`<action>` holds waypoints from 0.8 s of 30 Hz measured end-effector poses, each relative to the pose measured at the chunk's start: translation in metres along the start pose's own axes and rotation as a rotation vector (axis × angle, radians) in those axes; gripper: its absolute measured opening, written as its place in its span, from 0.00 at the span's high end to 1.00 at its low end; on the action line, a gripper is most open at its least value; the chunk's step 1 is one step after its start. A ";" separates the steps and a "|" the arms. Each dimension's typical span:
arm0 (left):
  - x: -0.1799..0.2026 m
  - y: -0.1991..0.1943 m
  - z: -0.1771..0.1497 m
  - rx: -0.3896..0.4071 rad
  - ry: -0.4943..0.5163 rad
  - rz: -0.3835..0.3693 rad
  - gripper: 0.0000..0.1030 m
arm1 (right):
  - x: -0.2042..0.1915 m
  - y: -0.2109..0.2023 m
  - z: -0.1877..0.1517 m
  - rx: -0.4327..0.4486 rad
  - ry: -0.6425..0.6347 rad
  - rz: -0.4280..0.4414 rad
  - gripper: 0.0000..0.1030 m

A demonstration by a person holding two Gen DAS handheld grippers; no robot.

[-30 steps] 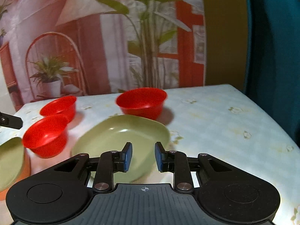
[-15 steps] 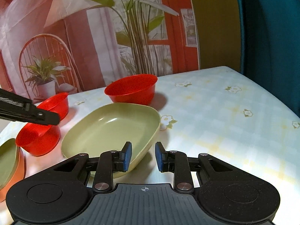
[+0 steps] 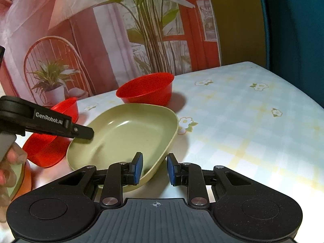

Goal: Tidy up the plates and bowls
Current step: 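Lift the green plate with the right tool and carry it over the plate stack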

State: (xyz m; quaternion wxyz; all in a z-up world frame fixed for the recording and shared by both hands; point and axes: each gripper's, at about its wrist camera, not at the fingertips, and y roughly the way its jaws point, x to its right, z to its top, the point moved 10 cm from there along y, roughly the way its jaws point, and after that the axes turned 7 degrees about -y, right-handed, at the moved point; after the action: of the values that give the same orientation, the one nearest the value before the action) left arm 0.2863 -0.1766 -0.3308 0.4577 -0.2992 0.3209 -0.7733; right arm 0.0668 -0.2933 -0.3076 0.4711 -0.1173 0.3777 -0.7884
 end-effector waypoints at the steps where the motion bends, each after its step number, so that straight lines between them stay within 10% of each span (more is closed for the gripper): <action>1: 0.000 0.001 -0.002 -0.011 0.004 0.000 0.74 | 0.000 0.000 0.000 0.000 0.000 0.001 0.77; 24: 0.003 -0.049 -0.015 0.013 0.040 -0.052 0.86 | 0.008 -0.008 0.003 0.001 0.069 0.020 0.89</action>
State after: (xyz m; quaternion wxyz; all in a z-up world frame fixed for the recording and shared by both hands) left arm 0.2489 -0.1582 -0.3018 0.4330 -0.2888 0.3172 -0.7928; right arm 0.0591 -0.2993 -0.3010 0.4658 -0.0861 0.3945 -0.7874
